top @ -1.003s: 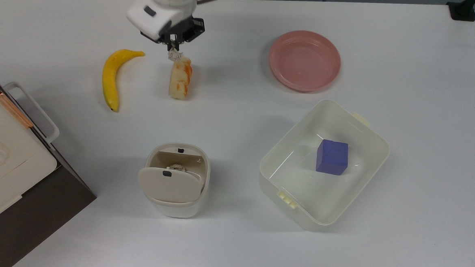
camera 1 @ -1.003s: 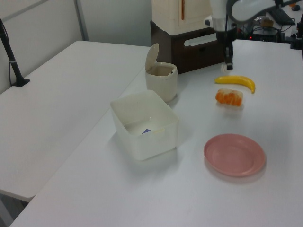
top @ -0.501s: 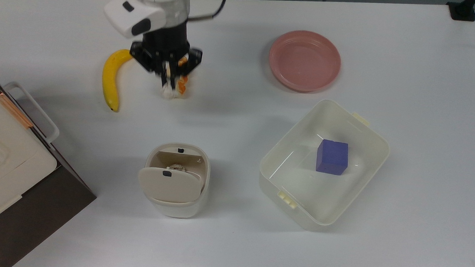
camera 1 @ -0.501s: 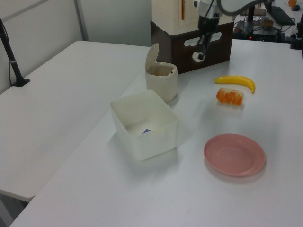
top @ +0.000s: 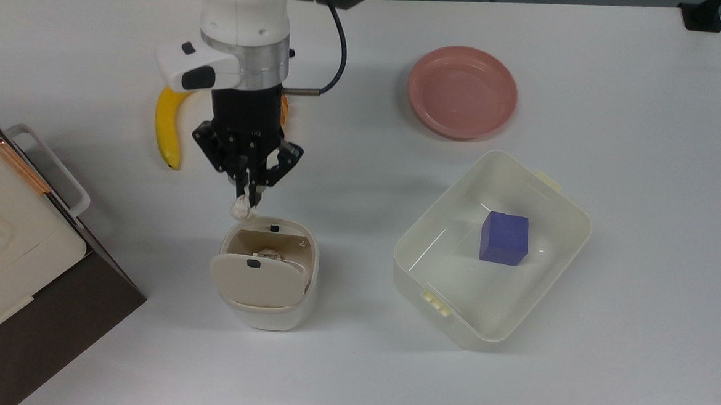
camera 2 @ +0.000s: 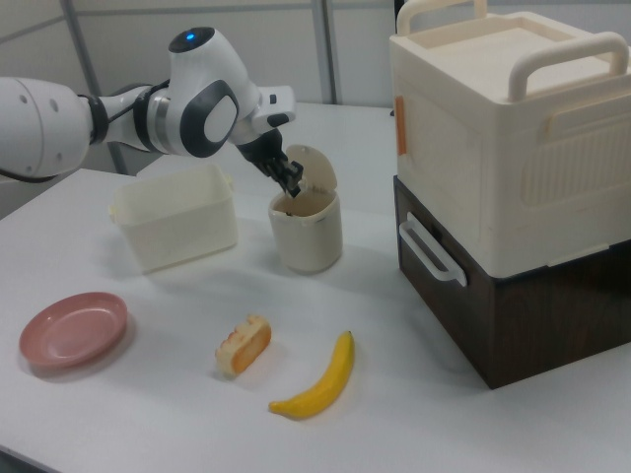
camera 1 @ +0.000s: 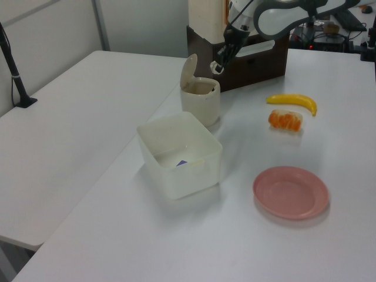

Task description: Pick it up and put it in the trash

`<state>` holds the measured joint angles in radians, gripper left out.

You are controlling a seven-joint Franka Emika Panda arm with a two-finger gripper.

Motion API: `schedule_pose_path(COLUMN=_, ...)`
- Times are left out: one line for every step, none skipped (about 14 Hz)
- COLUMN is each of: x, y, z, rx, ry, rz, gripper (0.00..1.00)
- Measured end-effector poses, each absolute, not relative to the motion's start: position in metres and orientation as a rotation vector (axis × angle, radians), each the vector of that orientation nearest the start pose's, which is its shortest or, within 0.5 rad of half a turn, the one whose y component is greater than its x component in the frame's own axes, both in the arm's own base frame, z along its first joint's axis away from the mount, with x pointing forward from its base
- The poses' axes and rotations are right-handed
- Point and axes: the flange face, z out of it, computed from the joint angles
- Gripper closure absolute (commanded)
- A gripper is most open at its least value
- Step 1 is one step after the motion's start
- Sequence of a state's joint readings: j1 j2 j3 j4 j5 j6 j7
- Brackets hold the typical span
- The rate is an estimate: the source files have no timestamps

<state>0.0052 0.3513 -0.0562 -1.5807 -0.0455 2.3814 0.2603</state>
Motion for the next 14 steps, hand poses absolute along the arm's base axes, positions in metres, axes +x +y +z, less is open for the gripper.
schedule_pose_path(x=0.708, y=-0.031, z=0.483, rx=-3.027, ry=0.442, rz=-0.736, gripper=1.00)
schedule_pose_path(x=0.713, y=-0.030, z=0.479, rx=-3.016, ry=0.456, rz=-0.757, gripper=1.00)
schedule_pose_path(x=0.719, y=-0.030, z=0.470, rx=-3.005, ry=0.466, rz=-0.779, gripper=1.00)
schedule_pose_path(x=0.723, y=-0.029, z=0.462, rx=-3.006, ry=0.467, rz=-0.783, gripper=1.00)
schedule_pose_path(x=0.729, y=-0.025, z=0.450, rx=-3.005, ry=0.468, rz=-0.788, gripper=1.00)
schedule_pose_path(x=0.734, y=-0.018, z=0.442, rx=-3.009, ry=0.473, rz=-0.792, gripper=1.00)
schedule_pose_path(x=0.737, y=-0.013, z=0.437, rx=-3.018, ry=0.472, rz=-0.797, gripper=1.00)
schedule_pose_path(x=0.740, y=-0.008, z=0.434, rx=-3.021, ry=0.479, rz=-0.808, gripper=1.00)
schedule_pose_path(x=0.741, y=-0.007, z=0.433, rx=-3.022, ry=0.478, rz=-0.814, gripper=1.00)
schedule_pose_path(x=0.742, y=-0.006, z=0.433, rx=-3.021, ry=0.478, rz=-0.817, gripper=0.53)
schedule_pose_path(x=0.742, y=-0.006, z=0.433, rx=-3.021, ry=0.478, rz=-0.818, gripper=0.25)
schedule_pose_path(x=0.743, y=-0.007, z=0.433, rx=-3.019, ry=0.483, rz=-0.819, gripper=0.19)
schedule_pose_path(x=0.743, y=-0.007, z=0.433, rx=-3.018, ry=0.488, rz=-0.819, gripper=0.11)
schedule_pose_path(x=0.743, y=-0.008, z=0.434, rx=-3.018, ry=0.490, rz=-0.820, gripper=0.09)
